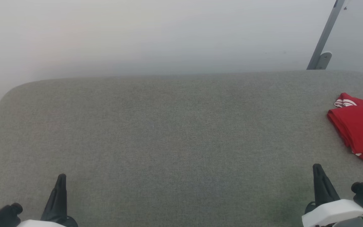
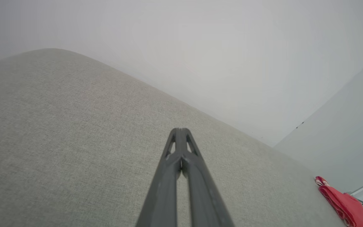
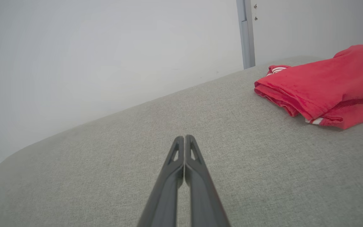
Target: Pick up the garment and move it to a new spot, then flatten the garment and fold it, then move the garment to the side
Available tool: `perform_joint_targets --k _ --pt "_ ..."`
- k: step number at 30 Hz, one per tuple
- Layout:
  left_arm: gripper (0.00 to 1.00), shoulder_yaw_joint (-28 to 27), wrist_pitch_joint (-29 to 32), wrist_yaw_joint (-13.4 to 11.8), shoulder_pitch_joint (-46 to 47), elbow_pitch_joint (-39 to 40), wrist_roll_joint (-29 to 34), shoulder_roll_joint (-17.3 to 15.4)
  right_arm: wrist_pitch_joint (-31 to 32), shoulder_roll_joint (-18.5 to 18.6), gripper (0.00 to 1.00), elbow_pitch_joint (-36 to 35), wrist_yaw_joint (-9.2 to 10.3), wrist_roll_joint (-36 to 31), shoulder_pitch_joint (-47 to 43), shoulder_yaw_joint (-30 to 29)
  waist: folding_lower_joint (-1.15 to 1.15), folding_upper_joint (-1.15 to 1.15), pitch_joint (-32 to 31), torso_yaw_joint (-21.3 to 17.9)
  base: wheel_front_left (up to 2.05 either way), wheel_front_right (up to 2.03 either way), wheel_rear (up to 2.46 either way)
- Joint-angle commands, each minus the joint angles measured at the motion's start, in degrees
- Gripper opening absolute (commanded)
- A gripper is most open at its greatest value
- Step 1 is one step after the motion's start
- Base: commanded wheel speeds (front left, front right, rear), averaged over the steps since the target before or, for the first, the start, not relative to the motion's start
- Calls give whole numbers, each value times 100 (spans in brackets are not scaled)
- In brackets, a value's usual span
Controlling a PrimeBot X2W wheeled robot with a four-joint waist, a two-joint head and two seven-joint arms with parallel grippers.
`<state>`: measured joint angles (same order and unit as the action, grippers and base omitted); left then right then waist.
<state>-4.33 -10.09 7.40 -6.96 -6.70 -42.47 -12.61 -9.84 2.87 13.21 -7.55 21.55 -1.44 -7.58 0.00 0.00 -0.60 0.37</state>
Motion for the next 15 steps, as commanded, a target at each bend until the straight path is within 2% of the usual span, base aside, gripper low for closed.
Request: perform_joint_targets --k 1,15 --pt "0 -54 56 3 179 46 -190 -31 59 11 0 -95 2 275 167 8 0 0 1 0 0 0 0" --pt "0 -79 366 4 415 -107 -1152 158 370 10 0 -69 3 1628 290 34 0 0 11 -5 0 0 0"
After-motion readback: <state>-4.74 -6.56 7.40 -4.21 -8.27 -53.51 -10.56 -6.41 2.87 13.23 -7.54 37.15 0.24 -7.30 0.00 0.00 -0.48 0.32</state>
